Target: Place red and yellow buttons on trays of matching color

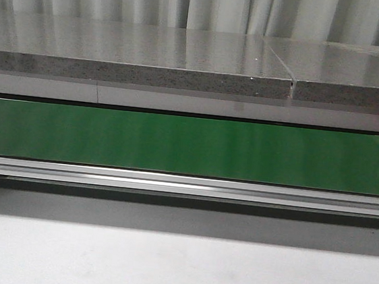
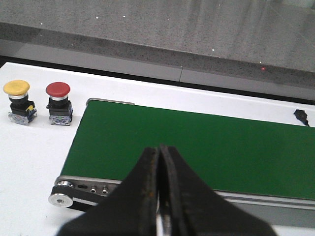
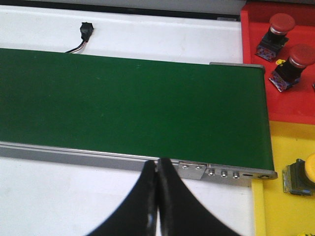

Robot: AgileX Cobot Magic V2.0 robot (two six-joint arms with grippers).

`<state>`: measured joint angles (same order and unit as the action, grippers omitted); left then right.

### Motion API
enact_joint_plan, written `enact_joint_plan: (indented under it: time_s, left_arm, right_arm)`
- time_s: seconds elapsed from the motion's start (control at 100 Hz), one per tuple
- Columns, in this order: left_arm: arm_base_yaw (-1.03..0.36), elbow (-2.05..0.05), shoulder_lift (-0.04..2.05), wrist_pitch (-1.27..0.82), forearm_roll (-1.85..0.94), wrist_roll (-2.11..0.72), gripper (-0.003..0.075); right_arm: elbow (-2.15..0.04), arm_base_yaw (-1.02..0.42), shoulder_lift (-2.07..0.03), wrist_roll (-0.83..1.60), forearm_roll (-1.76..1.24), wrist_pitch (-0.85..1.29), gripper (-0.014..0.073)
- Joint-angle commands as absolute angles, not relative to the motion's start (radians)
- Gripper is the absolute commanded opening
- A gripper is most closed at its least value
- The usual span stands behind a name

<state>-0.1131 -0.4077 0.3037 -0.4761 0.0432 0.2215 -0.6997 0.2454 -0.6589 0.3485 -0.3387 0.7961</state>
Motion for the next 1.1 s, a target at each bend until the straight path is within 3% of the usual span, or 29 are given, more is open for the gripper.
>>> enact_joint_plan:
  time_s: [0.0,0.43,0.53,0.7,0.75,0.81,1.09]
  left_arm:
    - [-0.12,-0.436,0.311,-0.397,0.038,0.223,-0.0019]
    - [-0.12,-0.436,0.311,-0.415,0.038,0.223,-0.0004]
    - [-0.12,-0.436,0.311,-0.441,0.036,0.223,0.0102]
    - [-0.12,-0.436,0.311,-0.514,0.036,0.223,0.0477]
    - [-0.12,-0.436,0.311,-0.514,0.036,0.223,0.0546]
    - [-0.12,-0.436,0.311,-0.51,0.029,0.223,0.0578]
    - [-0.111,-0.485,0.357,-0.539,0.096,0.316,0.0577]
  right_arm:
    - [-0.723,0.245,-0.655,0.36,-0.35,0.751,-0.0068]
    - [-0.723,0.245,-0.655,0.36,-0.35,0.751,-0.0068]
    - [-0.723,0.245,-0.655,0.36,-0.35,0.751,-0.0068]
    - [-0.723,0.245,-0.655,0.36,-0.35,0.751,-0.0068]
    - [-0.723,0.245,-0.655,0.36,-0.35,0.751,-0.0068]
    - [-0.723,0.245,-0.655,0.36,-0.35,0.751,-0.0068]
    - [-0.723,0.245,-0.655,0.36,-0.35,0.75,-0.0068]
